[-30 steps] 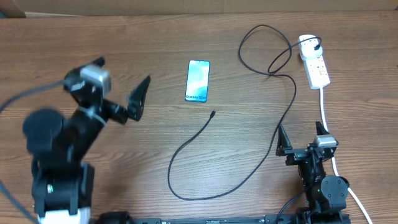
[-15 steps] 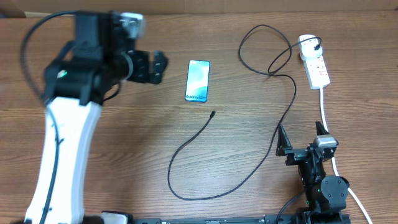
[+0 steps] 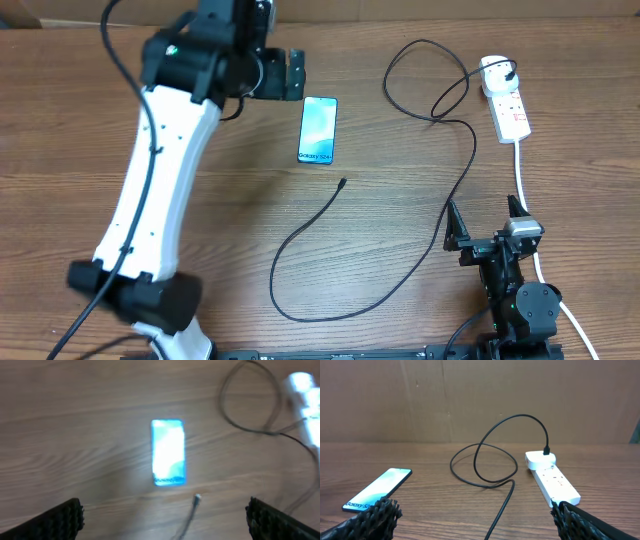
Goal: Plug charger to phone and switch on socket
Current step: 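Raise the left arm and move the open left gripper over the phone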
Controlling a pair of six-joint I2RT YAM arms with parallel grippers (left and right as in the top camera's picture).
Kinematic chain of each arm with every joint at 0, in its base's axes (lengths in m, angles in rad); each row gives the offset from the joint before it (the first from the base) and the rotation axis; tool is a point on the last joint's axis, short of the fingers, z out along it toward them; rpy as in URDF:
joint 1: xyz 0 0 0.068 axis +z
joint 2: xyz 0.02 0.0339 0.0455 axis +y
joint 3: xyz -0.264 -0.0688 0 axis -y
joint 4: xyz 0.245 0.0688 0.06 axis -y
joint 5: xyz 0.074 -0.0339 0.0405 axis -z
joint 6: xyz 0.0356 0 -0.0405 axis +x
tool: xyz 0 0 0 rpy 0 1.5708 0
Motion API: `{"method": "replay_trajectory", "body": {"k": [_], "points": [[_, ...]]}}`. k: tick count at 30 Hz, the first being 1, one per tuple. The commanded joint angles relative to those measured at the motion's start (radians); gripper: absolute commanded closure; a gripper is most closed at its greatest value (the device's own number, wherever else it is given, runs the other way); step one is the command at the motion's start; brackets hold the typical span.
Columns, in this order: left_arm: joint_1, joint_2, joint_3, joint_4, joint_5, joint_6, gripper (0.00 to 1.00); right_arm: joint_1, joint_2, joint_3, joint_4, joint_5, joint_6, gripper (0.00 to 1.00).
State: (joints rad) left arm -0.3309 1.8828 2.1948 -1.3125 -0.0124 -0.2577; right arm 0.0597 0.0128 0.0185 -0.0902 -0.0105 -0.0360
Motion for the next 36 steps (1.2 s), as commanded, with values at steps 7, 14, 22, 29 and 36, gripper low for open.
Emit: {"method": "replay_trajectory", "body": {"k": [7,14,22,29,36], "points": [[-0.103,0.258,0.151,-0.039,-0.163,-0.087,0.00,0.003,-0.010,-0.010,0.006,0.010,0.006,0.00],[-0.115,0.381,0.151,-0.006,-0.061,-0.088,0.00,0.003,-0.010,-0.011,0.006,0.010,0.006,0.00],[-0.115,0.452,0.150,0.035,-0.042,-0.100,0.00,0.003,-0.010,-0.011,0.006,0.010,0.006,0.00],[-0.115,0.463,0.148,0.060,-0.050,-0.136,0.00,0.003,-0.010,-0.011,0.006,0.010,0.006,0.00],[-0.114,0.468,0.140,0.072,-0.051,-0.212,0.00,0.003,-0.010,-0.010,0.005,0.010,0.006,0.00]]}}
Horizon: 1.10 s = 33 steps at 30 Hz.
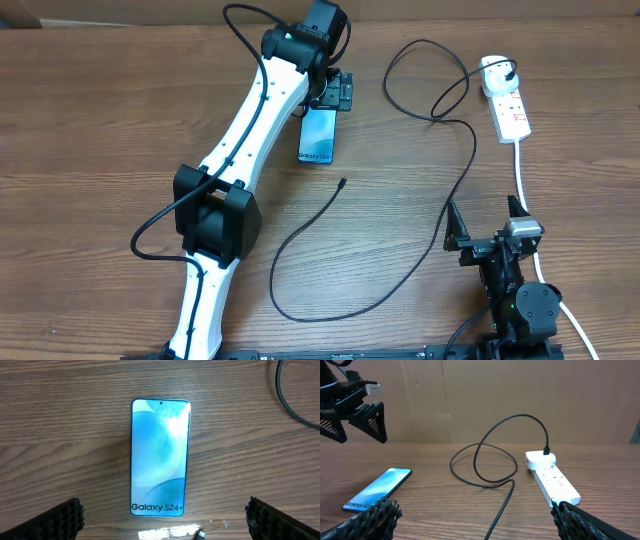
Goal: Plug charger to phone and switch on socket
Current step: 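Raise the left arm and move the open left gripper over the phone, then lower the left gripper onto the phone and close on its edges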
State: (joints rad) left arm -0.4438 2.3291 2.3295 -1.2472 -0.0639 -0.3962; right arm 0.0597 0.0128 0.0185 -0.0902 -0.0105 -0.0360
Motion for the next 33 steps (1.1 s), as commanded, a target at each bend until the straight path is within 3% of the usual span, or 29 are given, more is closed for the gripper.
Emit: {"method": "replay_trajectory", "body": {"k": [1,12,22,33], "points": [[-0.001,0.022,0.003,0.008,0.001,-0.089,0.00,0.003,-0.010,-0.010,0.005,0.010,0.006,0.00],[-0.003,0.023,-0.006,0.027,-0.086,-0.081,0.00,0.003,-0.010,-0.011,0.006,0.010,0.006,0.00],[-0.005,0.071,-0.006,0.030,-0.001,-0.076,0.00,0.003,-0.010,-0.011,0.006,0.010,0.006,0.00],[-0.008,0.165,-0.006,0.026,-0.032,-0.072,0.00,0.003,-0.010,-0.011,0.006,0.010,0.006,0.00]]}}
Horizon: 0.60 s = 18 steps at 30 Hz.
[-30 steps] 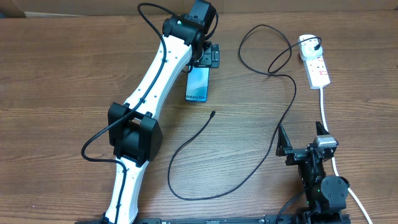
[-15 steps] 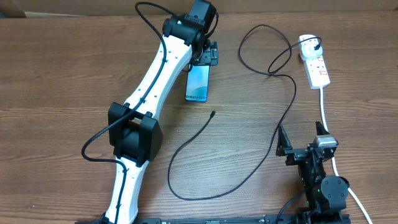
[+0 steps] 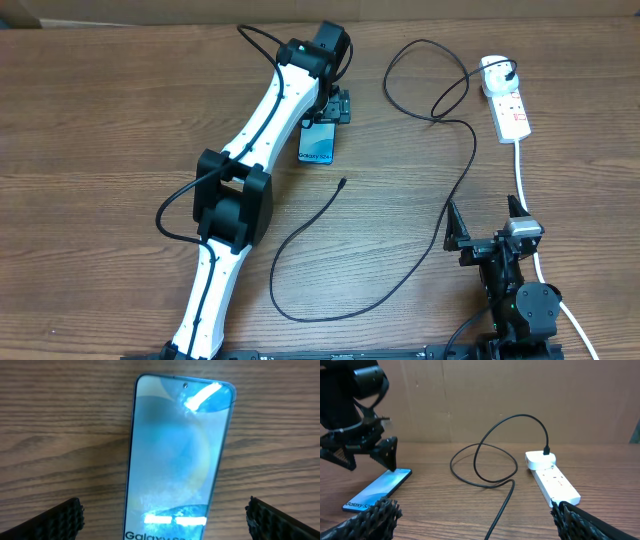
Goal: Plug charger to phone and switch on socket
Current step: 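Lower the left gripper onto the phone and close on its edges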
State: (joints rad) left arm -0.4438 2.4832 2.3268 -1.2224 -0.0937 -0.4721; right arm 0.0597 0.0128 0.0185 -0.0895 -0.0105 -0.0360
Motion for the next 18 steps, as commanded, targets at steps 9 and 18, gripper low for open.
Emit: {"method": "replay_trajectory", "body": {"k": [9,18], "points": [[-0.009,0.015,-0.003,0.011,-0.011,0.004,0.00,0.003,-0.010,-0.010,0.005,0.010,0.006,0.00],[-0.008,0.016,-0.004,0.016,-0.007,0.004,0.00,0.003,-0.010,-0.011,0.005,0.010,0.006,0.00]]}}
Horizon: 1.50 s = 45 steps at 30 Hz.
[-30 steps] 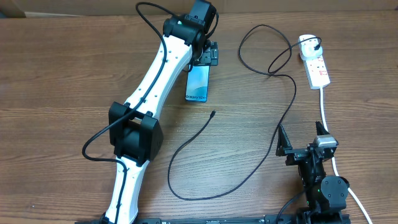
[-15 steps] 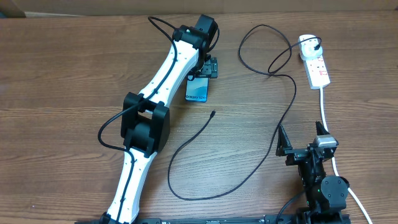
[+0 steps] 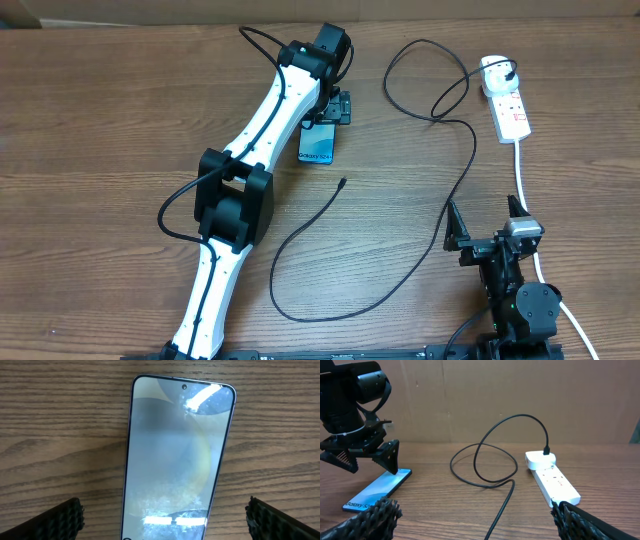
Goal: Plug charger to phone and switch on socket
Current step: 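Lower the left gripper onto the phone and close on its edges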
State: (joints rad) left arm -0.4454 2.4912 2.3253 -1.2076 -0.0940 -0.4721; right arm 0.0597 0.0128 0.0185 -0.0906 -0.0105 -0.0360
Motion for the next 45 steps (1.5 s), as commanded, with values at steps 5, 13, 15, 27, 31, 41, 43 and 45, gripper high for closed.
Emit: {"method": "replay_trajectory", "body": {"k": [5,13,15,27,31,41,43,45], "points": [[-0.006,0.008,-0.002,0.004,-0.002,0.004,0.00,0.003,-0.010,-0.011,0.006,0.010,0.006,0.00],[-0.004,0.008,-0.002,0.015,-0.006,0.004,0.00,0.003,-0.010,-0.011,0.006,0.010,0.006,0.00],[-0.004,0.008,-0.002,0.017,-0.006,0.004,0.00,0.003,-0.010,-0.011,0.006,0.010,0.006,0.00],[-0.004,0.008,-0.053,0.050,-0.003,0.005,0.00,0.003,-0.010,-0.010,0.006,0.010,0.006,0.00],[0.002,0.008,-0.105,0.103,-0.002,0.016,0.00,0.003,-0.010,-0.011,0.006,0.010,0.006,0.00],[0.003,0.008,-0.163,0.151,0.013,0.016,0.00,0.003,-0.010,-0.010,0.006,0.010,0.006,0.00],[0.003,0.008,-0.163,0.152,0.013,0.017,0.00,0.003,-0.010,-0.010,0.006,0.010,0.006,0.00],[0.001,0.008,-0.163,0.151,0.018,0.021,0.00,0.003,-0.010,-0.011,0.006,0.010,0.006,0.00]]}}
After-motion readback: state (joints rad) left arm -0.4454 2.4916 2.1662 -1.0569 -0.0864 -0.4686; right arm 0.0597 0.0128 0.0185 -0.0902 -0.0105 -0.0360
